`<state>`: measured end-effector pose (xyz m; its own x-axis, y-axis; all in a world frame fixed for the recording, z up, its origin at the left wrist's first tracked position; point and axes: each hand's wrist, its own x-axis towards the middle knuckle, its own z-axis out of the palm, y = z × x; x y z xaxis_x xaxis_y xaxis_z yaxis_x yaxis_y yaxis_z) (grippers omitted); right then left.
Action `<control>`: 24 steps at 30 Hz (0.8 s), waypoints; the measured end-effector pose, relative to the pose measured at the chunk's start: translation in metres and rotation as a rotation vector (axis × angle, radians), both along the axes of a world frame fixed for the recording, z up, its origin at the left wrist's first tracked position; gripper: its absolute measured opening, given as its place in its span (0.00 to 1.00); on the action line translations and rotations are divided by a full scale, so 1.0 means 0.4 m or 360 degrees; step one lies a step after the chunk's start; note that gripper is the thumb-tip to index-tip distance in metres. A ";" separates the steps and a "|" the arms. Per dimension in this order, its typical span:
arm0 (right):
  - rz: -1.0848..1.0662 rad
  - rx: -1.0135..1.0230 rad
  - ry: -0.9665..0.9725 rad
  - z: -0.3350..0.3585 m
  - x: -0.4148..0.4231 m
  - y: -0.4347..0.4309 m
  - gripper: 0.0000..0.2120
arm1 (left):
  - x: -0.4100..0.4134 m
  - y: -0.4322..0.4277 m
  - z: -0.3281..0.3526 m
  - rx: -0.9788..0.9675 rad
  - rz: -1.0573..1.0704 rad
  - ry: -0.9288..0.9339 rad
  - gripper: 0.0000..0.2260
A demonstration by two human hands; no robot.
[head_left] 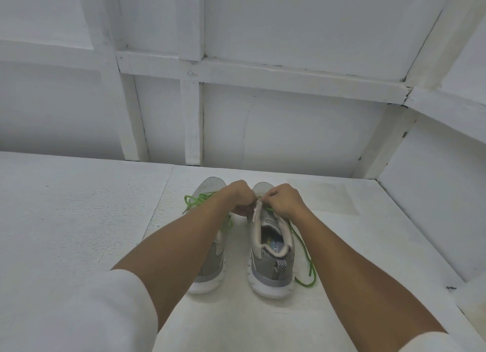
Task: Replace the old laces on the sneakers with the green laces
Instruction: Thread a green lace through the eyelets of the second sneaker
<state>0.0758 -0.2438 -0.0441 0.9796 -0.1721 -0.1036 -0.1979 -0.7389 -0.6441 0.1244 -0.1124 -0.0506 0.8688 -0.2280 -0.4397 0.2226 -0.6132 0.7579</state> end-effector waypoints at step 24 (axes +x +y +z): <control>-0.0659 0.0543 -0.0355 -0.046 -0.206 0.019 0.06 | -0.068 -0.018 0.066 0.1077 -0.0748 -0.0779 0.07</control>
